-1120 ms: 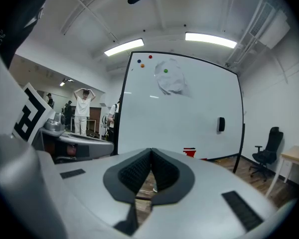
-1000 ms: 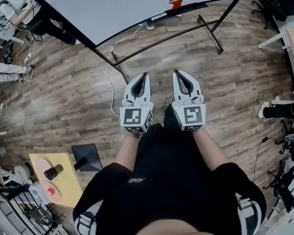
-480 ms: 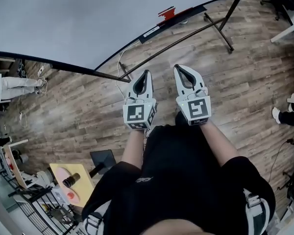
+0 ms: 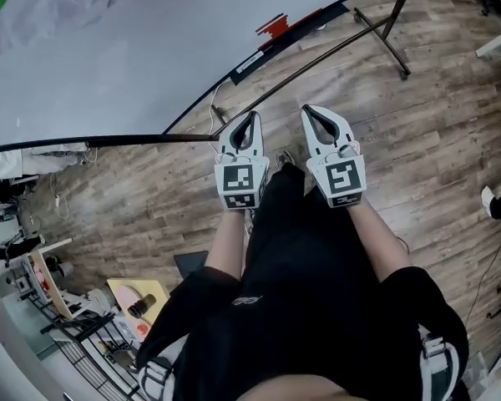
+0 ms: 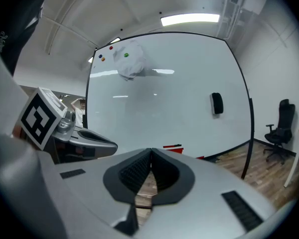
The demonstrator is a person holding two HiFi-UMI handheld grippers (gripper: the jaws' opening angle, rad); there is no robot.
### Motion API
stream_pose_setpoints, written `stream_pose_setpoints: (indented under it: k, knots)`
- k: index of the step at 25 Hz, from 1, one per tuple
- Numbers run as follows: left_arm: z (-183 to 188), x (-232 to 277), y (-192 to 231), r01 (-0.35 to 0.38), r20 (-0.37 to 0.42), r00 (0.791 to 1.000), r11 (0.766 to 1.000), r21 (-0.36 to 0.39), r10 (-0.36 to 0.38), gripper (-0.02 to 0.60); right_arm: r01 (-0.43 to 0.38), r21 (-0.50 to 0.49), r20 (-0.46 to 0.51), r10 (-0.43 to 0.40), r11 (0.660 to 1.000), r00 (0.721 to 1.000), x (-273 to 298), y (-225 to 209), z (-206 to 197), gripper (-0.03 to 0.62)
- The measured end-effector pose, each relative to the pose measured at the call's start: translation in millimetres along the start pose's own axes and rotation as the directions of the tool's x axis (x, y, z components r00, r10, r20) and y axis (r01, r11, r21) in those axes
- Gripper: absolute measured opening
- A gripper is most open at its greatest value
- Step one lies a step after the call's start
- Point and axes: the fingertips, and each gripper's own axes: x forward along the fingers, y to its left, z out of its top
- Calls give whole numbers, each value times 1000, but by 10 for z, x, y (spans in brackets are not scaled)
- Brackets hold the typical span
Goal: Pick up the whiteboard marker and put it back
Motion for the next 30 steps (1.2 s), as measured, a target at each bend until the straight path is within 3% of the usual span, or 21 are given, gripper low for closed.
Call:
stream_pose_setpoints:
  k: [4,9,14,20,30]
  knots:
    - [32,372,60,37,-18,999,999,17,-37,8,29,71,-15,-27,997,1000,180,-213,-80,3]
    - [68,841,182,86,-46,995,995,55,-83,8,58,67,-25,-56,996,998,506,-409,-51,3]
    - [-81,1266,455,101,-157,985,984,144,-78,8,75,74,-34,-73,994,997,858,-532,-2,3]
    - [-412,1668,731,127,-316,947,971,205,-57,8,99,102,-81,-90,990,993,1139,-628,-114,3]
    - [-875,2127,909,176,-476,880,927,332,4,9,114,130,-118,-99,985,988,1472,-782,-291,3]
